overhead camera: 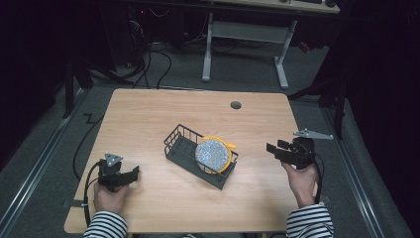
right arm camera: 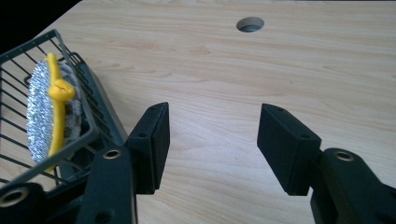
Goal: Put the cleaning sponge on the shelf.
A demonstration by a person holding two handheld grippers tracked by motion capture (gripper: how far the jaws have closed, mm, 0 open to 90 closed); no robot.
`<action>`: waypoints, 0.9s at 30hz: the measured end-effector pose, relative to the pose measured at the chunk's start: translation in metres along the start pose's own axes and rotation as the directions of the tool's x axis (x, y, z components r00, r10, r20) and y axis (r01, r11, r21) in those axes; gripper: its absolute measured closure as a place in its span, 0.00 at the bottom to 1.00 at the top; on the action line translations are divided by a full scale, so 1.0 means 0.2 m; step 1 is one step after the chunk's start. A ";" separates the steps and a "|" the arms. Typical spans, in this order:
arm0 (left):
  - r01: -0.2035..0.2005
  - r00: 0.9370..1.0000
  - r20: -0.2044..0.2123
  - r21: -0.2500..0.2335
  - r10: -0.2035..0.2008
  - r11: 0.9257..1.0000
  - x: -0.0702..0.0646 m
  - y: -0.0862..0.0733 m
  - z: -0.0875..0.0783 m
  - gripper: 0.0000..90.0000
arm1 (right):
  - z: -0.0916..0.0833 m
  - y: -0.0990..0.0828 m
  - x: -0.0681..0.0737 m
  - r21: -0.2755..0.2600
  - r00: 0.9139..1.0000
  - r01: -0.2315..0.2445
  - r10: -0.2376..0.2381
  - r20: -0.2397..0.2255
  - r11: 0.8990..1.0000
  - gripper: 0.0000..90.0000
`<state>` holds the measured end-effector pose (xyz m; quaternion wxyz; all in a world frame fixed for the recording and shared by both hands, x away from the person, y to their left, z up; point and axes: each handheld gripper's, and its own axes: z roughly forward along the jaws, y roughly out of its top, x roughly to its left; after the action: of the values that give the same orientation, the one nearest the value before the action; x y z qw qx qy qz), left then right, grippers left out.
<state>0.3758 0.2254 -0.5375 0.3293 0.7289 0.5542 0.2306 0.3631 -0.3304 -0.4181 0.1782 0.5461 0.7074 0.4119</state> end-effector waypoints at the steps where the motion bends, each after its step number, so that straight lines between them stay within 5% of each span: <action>1: -0.001 1.000 -0.006 0.002 0.001 1.000 0.00 0.00 0.00 0.23 | -0.01 -0.03 -0.02 -0.007 1.000 -0.001 0.001 0.013 1.000 0.48; 15: 0.001 1.000 -0.002 0.001 -0.001 1.000 0.00 0.00 0.00 0.21 | 0.04 -0.27 -0.13 -0.009 0.996 -0.079 0.079 0.039 0.997 0.45; 27: -0.003 1.000 0.000 0.003 0.003 1.000 0.00 0.00 0.00 0.21 | 0.11 -0.43 -0.16 0.022 0.992 -0.085 0.083 0.095 0.996 0.43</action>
<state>0.3758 0.2251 -0.5376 0.3280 0.7302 0.5534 0.2301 0.3358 -0.3570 -0.5035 0.1868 0.5965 0.6799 0.3835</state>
